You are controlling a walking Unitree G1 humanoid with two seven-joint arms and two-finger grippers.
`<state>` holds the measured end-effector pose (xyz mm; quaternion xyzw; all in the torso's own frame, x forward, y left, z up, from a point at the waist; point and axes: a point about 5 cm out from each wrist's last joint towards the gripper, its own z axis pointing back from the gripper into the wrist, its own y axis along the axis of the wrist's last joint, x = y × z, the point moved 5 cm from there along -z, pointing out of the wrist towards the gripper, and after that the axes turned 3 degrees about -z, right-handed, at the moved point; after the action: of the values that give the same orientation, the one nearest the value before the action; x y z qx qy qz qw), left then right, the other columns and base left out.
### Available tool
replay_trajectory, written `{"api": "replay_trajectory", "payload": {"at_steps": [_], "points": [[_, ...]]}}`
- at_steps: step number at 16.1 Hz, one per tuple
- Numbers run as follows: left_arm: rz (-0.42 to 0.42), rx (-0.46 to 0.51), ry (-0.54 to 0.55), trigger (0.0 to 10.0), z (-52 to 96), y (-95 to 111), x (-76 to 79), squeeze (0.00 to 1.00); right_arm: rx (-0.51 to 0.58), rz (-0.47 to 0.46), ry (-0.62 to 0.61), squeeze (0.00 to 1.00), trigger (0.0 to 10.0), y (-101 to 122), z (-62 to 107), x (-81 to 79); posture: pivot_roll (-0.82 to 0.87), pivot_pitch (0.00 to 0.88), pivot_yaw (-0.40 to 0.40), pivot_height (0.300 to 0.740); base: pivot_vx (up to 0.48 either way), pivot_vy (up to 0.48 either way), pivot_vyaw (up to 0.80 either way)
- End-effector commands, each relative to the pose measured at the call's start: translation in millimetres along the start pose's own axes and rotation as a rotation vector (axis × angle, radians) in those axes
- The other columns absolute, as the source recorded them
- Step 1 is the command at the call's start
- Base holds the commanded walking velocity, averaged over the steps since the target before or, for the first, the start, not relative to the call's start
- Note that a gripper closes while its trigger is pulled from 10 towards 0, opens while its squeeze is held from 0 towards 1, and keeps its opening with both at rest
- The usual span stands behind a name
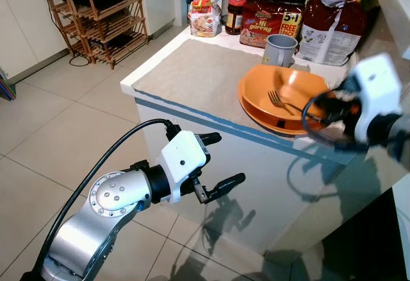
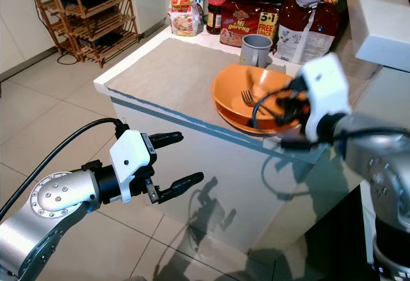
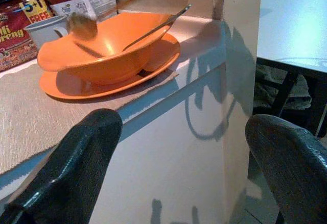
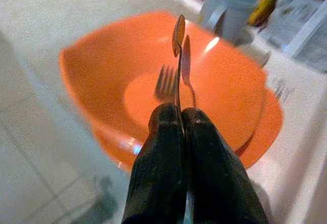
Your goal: Setting the table
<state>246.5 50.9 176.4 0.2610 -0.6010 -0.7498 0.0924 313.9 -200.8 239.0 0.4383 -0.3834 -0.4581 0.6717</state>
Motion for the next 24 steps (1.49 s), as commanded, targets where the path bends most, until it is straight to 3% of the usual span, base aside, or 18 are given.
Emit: {"api": "replay_trajectory", "payload": {"at_steps": [1, 5, 6, 7, 8, 9, 11, 12, 14, 15, 16, 18, 20, 22, 24], "points": [[-0.018, 0.014, -0.017, 10.0, 0.6, 6.4, 3.3, 0.0, 0.056, -0.021, -0.026, 0.0, 0.0, 12.0, 1.4, 6.8, -0.07, 0.0, -0.033, 0.74, 0.0, 0.0, 0.0], [-0.016, 0.014, -0.013, 10.0, 1.1, 6.3, 2.8, 0.0, 0.132, -0.091, -0.004, 0.0, 0.0, 25.3, 1.4, 5.4, -0.07, 0.0, -0.035, 0.74, 0.0, 0.0, 0.0], [-0.017, 0.019, -0.002, 10.0, 1.3, 7.0, 1.1, 0.0, 0.219, -0.128, 0.031, 0.0, 0.0, 37.0, 3.5, 2.2, -0.07, 0.0, -0.035, 0.74, 0.0, 0.0, 0.0], [-0.02, 0.02, 0.055, 10.0, 0.3, 7.4, -7.5, 0.0, 0.292, -0.185, 0.092, 0.0, 0.0, 44.1, 6.5, -3.3, -0.05, 0.0, -0.043, 0.74, 0.0, 0.0, 0.0], [-0.018, 0.015, 0.186, 10.0, 0.9, 6.5, -27.5, 0.0, 0.389, -0.255, 0.197, 0.0, 0.0, 49.9, 12.2, -14.2, -0.05, 0.0, -0.048, 0.74, 0.0, 0.0, 0.0], [-0.022, 0.029, 0.247, 10.0, 3.7, 9.2, -37.8, 0.0, 0.41, -0.295, 0.234, 0.0, 0.0, 47.1, 12.6, -19.0, -0.03, 0.0, -0.056, 0.74, 0.0, 0.0, 0.0], [-0.043, 0.014, 0.294, 10.0, 10.2, 10.1, -43.5, 0.0, 0.441, -0.416, 0.291, 0.0, 0.0, 38.5, 10.6, -26.4, -0.02, 0.0, -0.058, 0.74, 0.0, 0.0, 0.0], [-0.042, 0.008, 0.299, 10.0, 10.7, 9.1, -43.9, 0.0, 0.443, -0.43, 0.298, 0.0, 0.0, 37.6, 10.4, -27.3, -0.02, 0.0, -0.058, 0.74, 0.0, 0.0, 0.0], [-0.037, 0.012, 0.298, 10.0, 11.2, 10.1, -44.2, 0.0, 0.455, -0.461, 0.314, 0.0, 4.4, 34.8, 8.8, -33.3, -0.01, 0.0, -0.046, 0.74, -0.398, 0.0, 0.0], [-0.038, 0.016, 0.303, 10.0, 10.1, 11.0, -46.2, 0.0, 0.471, -0.477, 0.323, 0.0, 8.1, 36.2, 8.4, -35.5, -0.01, 0.0, -0.04, 0.74, -0.398, 0.0, 0.0], [-0.04, 0.015, 0.307, 10.0, 9.9, 10.4, -47.6, 0.0, 0.491, -0.481, 0.324, 0.0, 10.0, 38.0, 8.4, -37.8, -0.01, 0.0, -0.029, 0.74, -0.401, 0.0, 0.0], [-0.036, 0.028, 0.321, 10.0, 9.6, 11.1, -50.9, 0.0, 0.523, -0.484, 0.275, 0.0, 10.0, 38.5, 8.1, -38.4, 0.0, 0.0, -0.025, 0.74, -0.313, 0.0, 0.0], [0.0, 0.05, 0.4, 10.0, 12.2, 11.1, -61.2, 0.0, 0.517, -0.448, 0.208, 0.0, 10.0, 25.4, 4.0, -38.5, 0.02, 0.0, -0.014, 0.74, 0.0, 0.0, 0.0], [0.008, 0.012, 0.533, 10.0, 23.0, 3.9, -79.0, 0.0, 0.47, -0.438, 0.199, 0.0, 10.0, 8.3, -1.3, -50.0, 0.05, 0.0, -0.005, 0.74, 0.0, -0.137, 0.0], [-0.019, -0.042, 0.577, 10.0, 34.1, -4.9, -88.0, 0.0, 0.471, -0.465, 0.181, 0.0, 10.0, 1.4, -5.6, -59.3, 0.07, 0.0, 0.005, 0.74, 0.0, -0.48, 0.0]]}}
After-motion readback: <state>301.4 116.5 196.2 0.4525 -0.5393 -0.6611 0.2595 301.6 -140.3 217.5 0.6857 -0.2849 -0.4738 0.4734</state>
